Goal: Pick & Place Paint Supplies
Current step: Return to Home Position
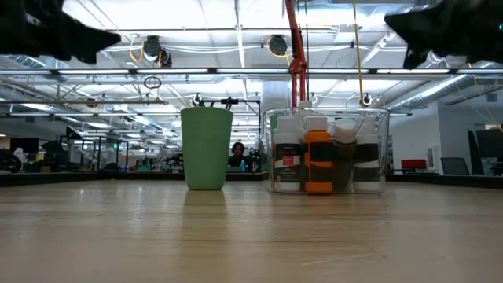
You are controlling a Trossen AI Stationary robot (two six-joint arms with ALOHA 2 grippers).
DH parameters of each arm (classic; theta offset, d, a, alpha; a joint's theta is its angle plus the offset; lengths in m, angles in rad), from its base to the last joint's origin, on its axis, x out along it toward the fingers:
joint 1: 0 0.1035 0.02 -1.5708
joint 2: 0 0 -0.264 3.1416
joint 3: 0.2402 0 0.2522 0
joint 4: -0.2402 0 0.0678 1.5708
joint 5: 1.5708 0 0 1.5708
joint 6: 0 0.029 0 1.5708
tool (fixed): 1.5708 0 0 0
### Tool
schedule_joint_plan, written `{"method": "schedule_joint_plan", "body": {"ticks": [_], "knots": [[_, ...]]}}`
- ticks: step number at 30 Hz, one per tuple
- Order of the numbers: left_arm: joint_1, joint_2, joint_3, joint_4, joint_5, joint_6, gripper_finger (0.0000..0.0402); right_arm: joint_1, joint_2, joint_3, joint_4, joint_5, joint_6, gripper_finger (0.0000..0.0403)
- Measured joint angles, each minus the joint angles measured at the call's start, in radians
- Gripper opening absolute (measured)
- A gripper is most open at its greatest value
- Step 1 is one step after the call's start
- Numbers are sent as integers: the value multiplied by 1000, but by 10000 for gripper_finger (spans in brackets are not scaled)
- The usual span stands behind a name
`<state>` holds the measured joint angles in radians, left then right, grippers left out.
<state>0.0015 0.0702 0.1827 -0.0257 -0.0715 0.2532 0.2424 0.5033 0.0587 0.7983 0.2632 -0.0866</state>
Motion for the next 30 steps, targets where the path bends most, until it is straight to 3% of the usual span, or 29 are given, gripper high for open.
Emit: {"method": "schedule_joint_plan", "body": {"ticks": [4,15,22,30], "knots": [[66,2,-29,-2,43,23,1,-14,-127,-25,-135,25,46,0],[311,-6,-125,14,341,55,0,-125,-331,-13,-414,20,61,0],[466,-27,-166,100,646,-63,0,-128,-432,-44,-446,25,46,0],[496,-25,-166,96,573,-135,0,-130,-460,-44,-502,75,95,0]]}}
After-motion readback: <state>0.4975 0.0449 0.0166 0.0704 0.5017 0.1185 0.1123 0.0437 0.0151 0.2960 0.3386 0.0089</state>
